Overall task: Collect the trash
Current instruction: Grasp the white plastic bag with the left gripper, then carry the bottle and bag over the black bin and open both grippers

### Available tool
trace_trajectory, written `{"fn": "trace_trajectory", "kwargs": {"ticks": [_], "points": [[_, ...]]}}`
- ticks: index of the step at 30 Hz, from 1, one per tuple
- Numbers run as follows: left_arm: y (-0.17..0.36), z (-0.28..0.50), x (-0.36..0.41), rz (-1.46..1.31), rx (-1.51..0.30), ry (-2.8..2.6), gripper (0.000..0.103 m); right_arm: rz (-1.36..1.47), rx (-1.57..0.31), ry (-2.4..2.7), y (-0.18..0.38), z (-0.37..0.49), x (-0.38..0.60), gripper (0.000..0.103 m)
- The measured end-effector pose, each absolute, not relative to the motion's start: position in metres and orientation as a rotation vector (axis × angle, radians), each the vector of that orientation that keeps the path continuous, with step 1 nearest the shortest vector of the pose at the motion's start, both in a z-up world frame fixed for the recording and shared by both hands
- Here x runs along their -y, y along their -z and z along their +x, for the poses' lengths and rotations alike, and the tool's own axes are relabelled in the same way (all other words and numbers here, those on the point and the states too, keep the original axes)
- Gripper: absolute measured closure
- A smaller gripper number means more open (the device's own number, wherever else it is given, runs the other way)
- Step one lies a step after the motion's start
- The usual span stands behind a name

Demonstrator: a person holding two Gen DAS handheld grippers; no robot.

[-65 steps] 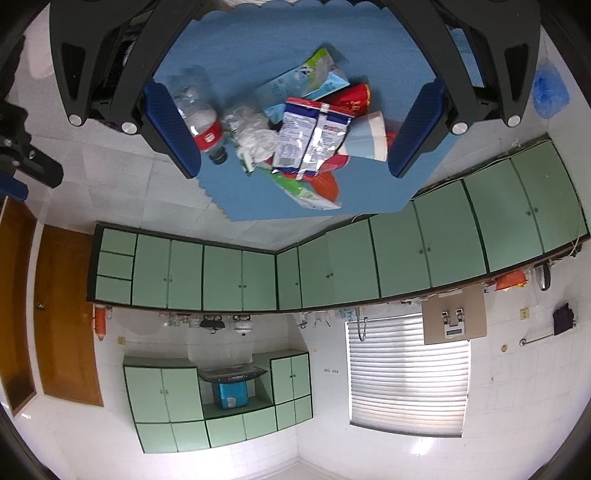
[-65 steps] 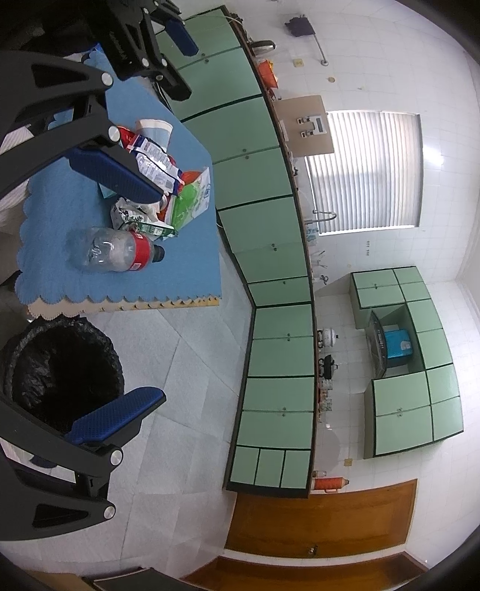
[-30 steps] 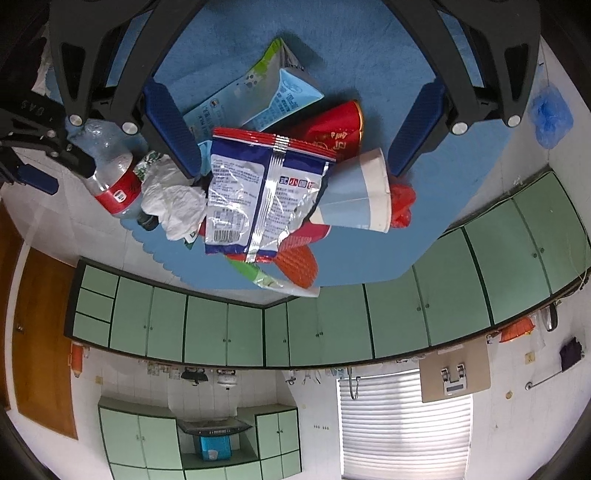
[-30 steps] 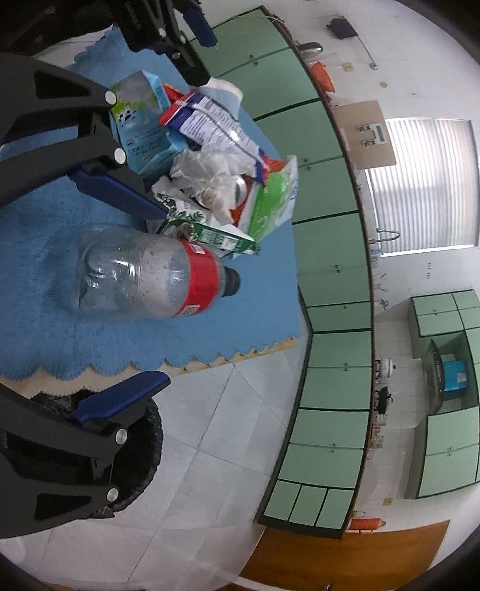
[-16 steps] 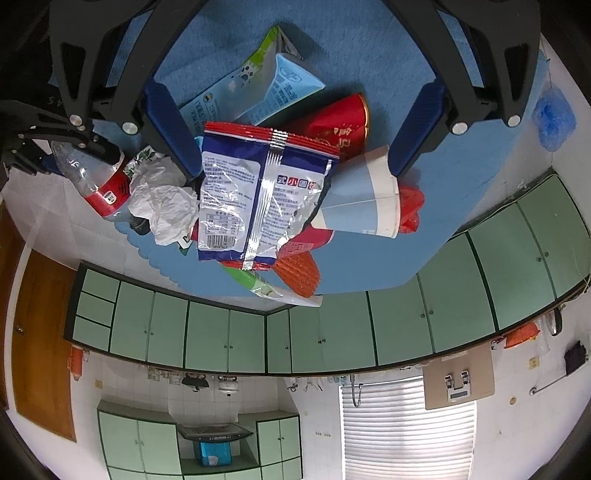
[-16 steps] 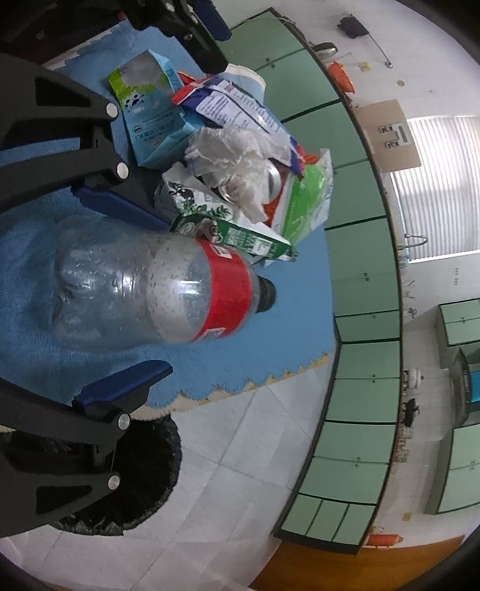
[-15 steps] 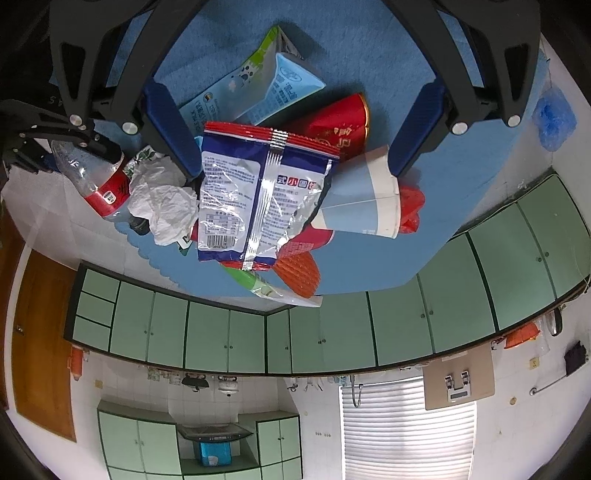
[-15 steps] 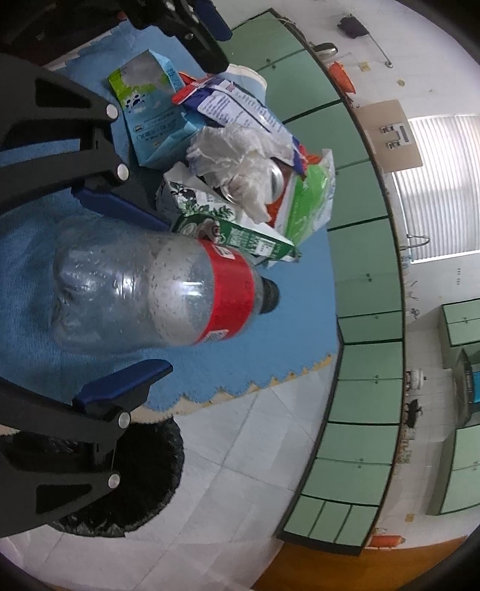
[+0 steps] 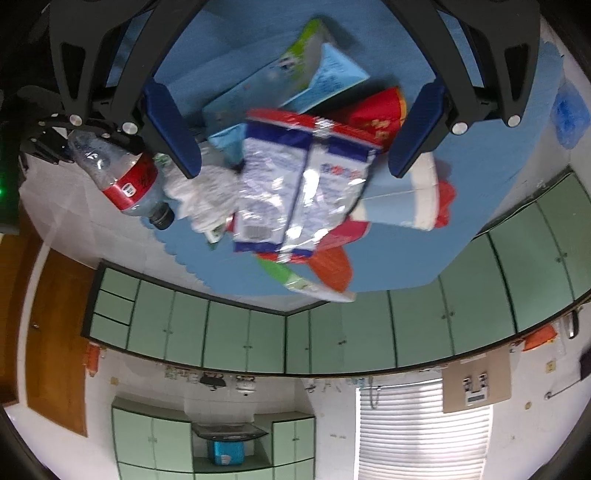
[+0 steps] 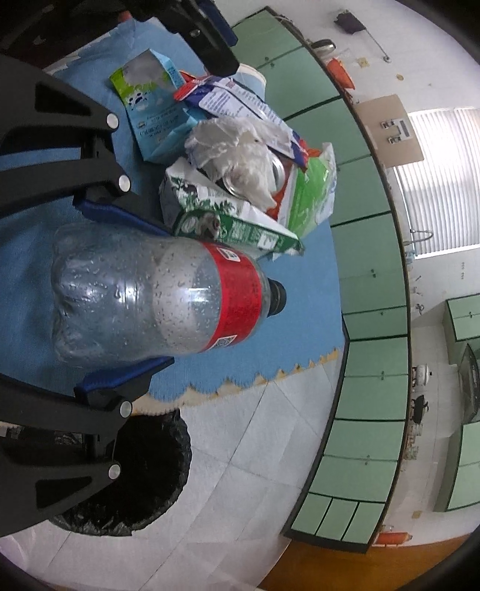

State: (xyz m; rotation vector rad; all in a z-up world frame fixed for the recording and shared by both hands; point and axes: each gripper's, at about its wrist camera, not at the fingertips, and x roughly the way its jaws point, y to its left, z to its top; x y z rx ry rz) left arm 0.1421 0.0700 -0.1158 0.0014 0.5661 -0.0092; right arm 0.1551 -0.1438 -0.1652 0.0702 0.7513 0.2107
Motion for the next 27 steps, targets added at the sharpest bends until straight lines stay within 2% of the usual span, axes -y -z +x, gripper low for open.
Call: {"fn": "trace_trajectory", "kwargs": {"ticks": [10, 12, 14, 18, 21, 27], "points": [[0.115, 0.154, -0.027, 0.037, -0.536, 0.101, 0.006, 0.105, -0.719, -0.155, 0.154, 0.148, 0.175, 0.042], [0.118, 0.157, -0.022, 0.043, -0.542, 0.107, 0.012, 0.116, -0.717, -0.141, 0.154, 0.148, 0.183, 0.042], [0.122, 0.162, -0.017, 0.047, -0.556, 0.113, 0.023, 0.122, -0.717, -0.131, 0.155, 0.148, 0.189, 0.042], [0.127, 0.169, -0.01, 0.052, -0.571, 0.108, 0.026, 0.136, -0.714, -0.119, 0.154, 0.15, 0.196, 0.042], [0.133, 0.175, -0.003, 0.077, -0.601, 0.1, 0.035, 0.138, -0.705, -0.125, 0.153, 0.15, 0.197, 0.042], [0.14, 0.178, -0.003, 0.071, -0.634, 0.113, 0.065, 0.127, -0.698, -0.137, 0.153, 0.149, 0.197, 0.041]]}}
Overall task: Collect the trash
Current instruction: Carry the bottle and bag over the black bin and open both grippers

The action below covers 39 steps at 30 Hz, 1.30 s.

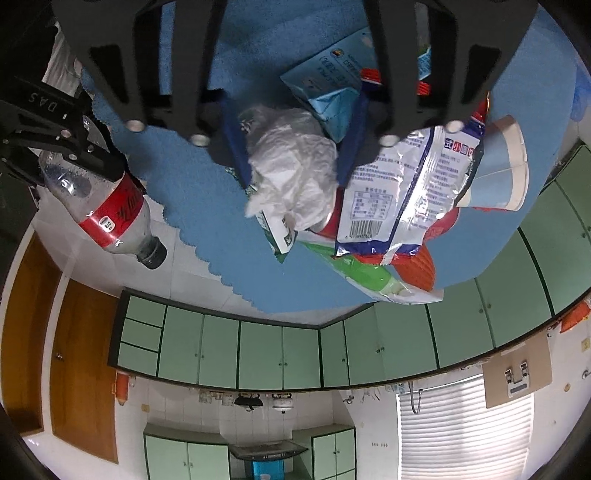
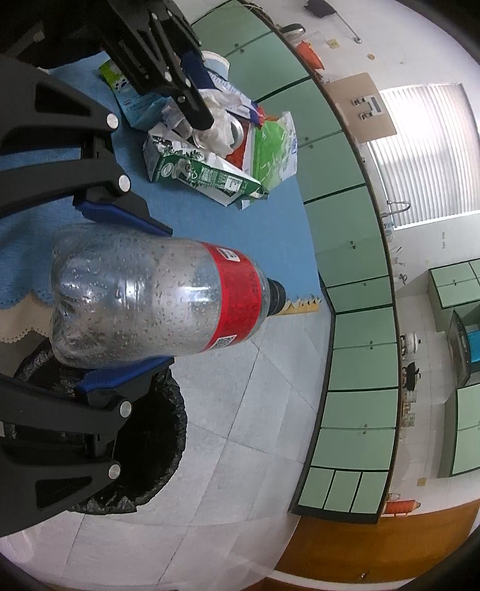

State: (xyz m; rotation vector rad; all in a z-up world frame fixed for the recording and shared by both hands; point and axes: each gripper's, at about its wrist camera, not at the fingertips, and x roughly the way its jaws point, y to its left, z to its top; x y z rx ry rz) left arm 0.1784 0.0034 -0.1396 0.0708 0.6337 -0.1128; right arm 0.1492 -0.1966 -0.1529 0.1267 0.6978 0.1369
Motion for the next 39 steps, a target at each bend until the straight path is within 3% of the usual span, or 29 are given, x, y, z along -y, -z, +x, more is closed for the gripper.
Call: {"fn": "trace_trajectory", "kwargs": {"ticks": [4, 11, 25, 36, 39], "points": [[0.135, 0.175, -0.007, 0.056, -0.612, 0.108, 0.076, 0.137, -0.687, -0.14, 0.15, 0.148, 0.199, 0.041], [0.111, 0.156, -0.007, 0.055, -0.519, 0.103, 0.082, 0.151, -0.635, -0.138, 0.134, 0.139, 0.205, 0.041], [0.097, 0.165, 0.096, 0.076, -0.499, 0.391, 0.082, 0.193, -0.578, 0.06, 0.12, 0.107, 0.279, 0.041], [0.147, 0.211, 0.191, 0.079, -0.646, 0.568, 0.082, 0.228, -0.669, 0.216, 0.167, 0.113, 0.353, 0.041], [0.161, 0.226, 0.205, 0.079, -0.7, 0.588, 0.074, 0.224, -0.709, 0.237, 0.183, 0.119, 0.363, 0.041]]}}
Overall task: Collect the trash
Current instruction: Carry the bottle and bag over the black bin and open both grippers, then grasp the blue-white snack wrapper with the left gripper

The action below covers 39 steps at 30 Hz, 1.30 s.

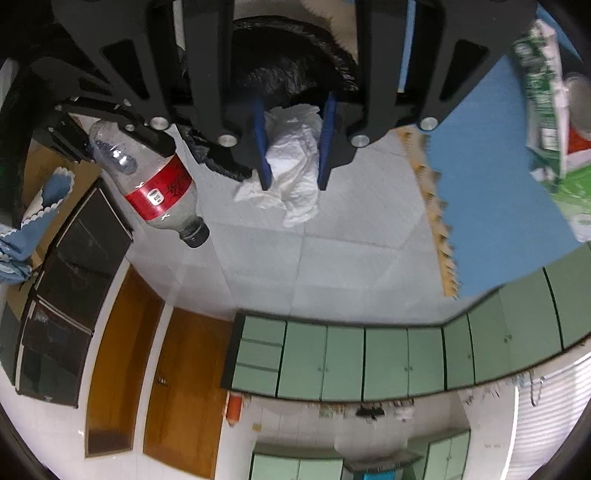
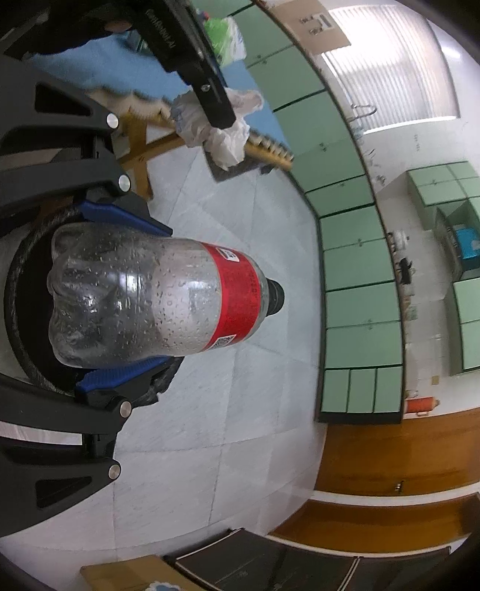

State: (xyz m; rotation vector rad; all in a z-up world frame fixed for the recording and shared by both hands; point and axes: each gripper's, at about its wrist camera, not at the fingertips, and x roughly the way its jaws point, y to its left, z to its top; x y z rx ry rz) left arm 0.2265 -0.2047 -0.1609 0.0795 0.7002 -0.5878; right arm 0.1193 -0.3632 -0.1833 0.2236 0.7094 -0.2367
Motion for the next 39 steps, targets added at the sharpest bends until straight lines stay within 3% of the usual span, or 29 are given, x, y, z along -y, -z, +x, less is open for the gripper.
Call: {"fn": "trace_trajectory", "kwargs": {"ticks": [2, 4, 8, 23, 31, 39], "points": [[0.166, 0.234, 0.21, 0.084, -0.724, 0.596, 0.056, 0.214, -0.74, 0.251, 0.191, 0.124, 0.366, 0.039], [0.17, 0.24, 0.214, 0.084, -0.731, 0.604, 0.045, 0.197, -0.752, 0.277, 0.197, 0.129, 0.37, 0.027], [0.169, 0.241, 0.216, 0.067, -0.739, 0.628, 0.037, 0.191, -0.759, 0.3, 0.199, 0.13, 0.371, 0.024], [0.108, 0.206, 0.138, 0.059, -0.565, 0.468, 0.019, 0.176, -0.595, 0.21, 0.144, 0.118, 0.327, 0.012], [0.084, 0.178, 0.059, 0.098, -0.469, 0.241, 0.018, 0.133, -0.532, 0.072, 0.115, 0.123, 0.264, 0.011], [0.083, 0.169, -0.024, 0.082, -0.488, 0.029, 0.018, 0.089, -0.54, -0.075, 0.116, 0.134, 0.195, 0.011]]}}
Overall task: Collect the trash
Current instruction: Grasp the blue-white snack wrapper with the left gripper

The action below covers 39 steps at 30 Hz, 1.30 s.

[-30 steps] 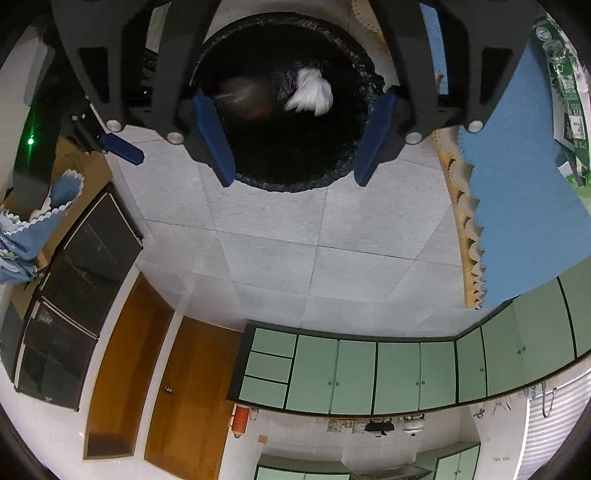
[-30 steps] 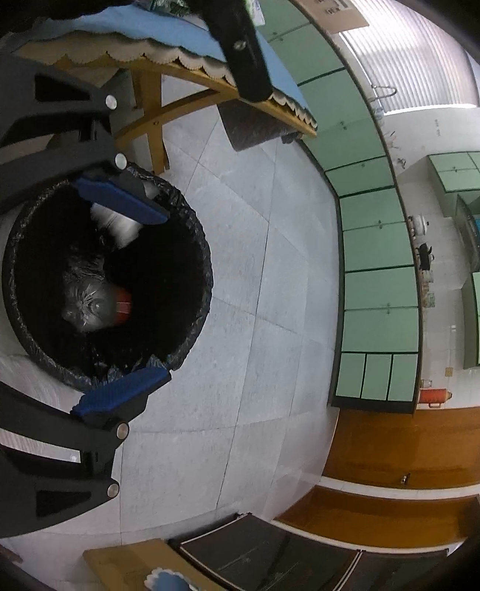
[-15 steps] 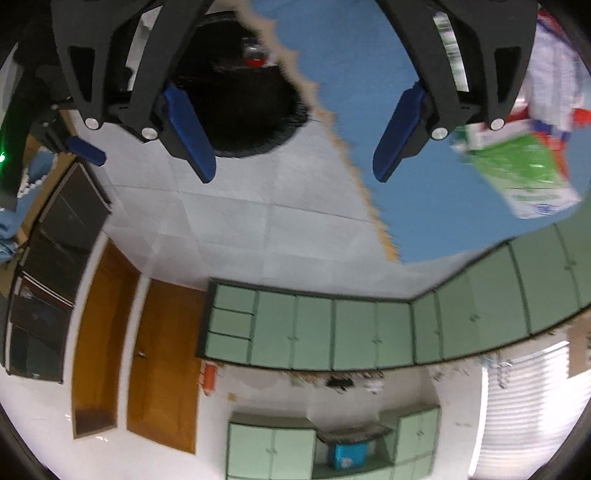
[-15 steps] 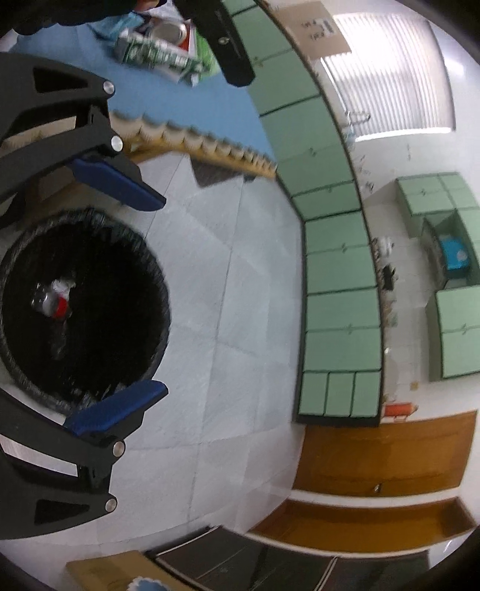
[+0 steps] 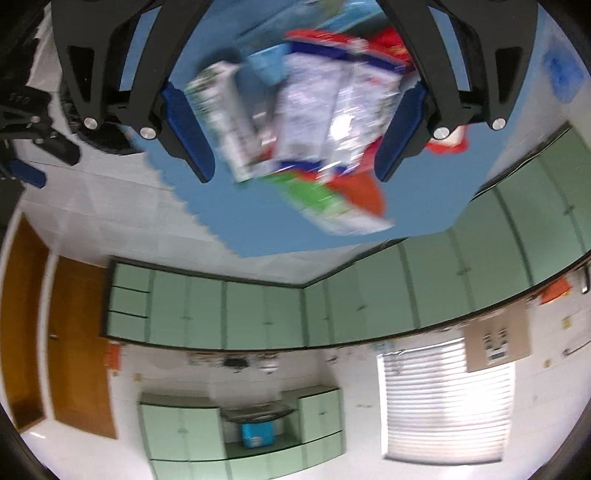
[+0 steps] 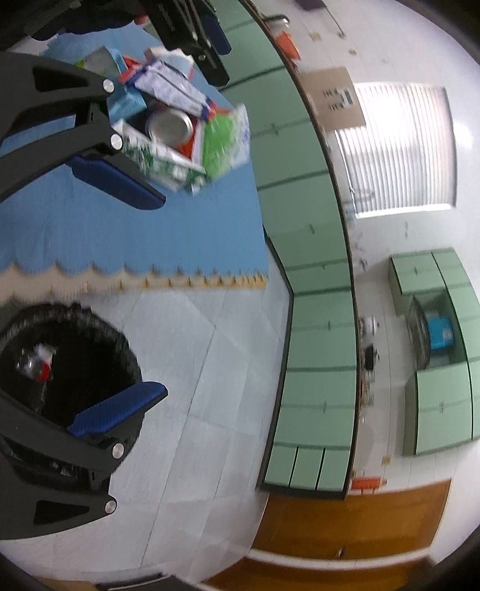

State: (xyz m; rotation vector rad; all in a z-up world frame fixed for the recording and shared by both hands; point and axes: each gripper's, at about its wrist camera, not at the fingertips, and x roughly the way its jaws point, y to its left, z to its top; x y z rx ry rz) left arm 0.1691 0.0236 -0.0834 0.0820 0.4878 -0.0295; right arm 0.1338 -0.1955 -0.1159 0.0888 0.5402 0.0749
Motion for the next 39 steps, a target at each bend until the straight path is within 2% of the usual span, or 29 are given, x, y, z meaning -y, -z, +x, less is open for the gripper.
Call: {"fn": "trace_trajectory", "kwargs": {"ticks": [10, 30, 33, 34, 36, 38, 39], "points": [[0.12, 0.16, -0.087, 0.004, -0.614, -0.039, 0.018, 0.017, -0.567, -0.159, 0.121, 0.138, 0.146, 0.011], [0.157, 0.171, -0.109, -0.177, -0.727, 0.032, 0.023, -0.019, -0.586, -0.173, 0.128, 0.14, 0.13, 0.011], [0.156, 0.17, -0.109, -0.195, -0.721, 0.035, 0.036, -0.02, -0.587, -0.173, 0.129, 0.14, 0.131, 0.011], [0.154, 0.169, -0.109, -0.2, -0.711, 0.035, 0.045, -0.019, -0.587, -0.173, 0.129, 0.14, 0.131, 0.011], [0.152, 0.169, -0.108, -0.201, -0.705, 0.038, 0.051, -0.016, -0.588, -0.173, 0.129, 0.14, 0.131, 0.011], [0.148, 0.167, -0.105, -0.187, -0.691, 0.035, 0.075, -0.016, -0.589, -0.173, 0.13, 0.141, 0.131, 0.011], [0.147, 0.167, -0.103, -0.184, -0.686, 0.038, 0.077, -0.017, -0.588, -0.173, 0.13, 0.141, 0.131, 0.011]]}}
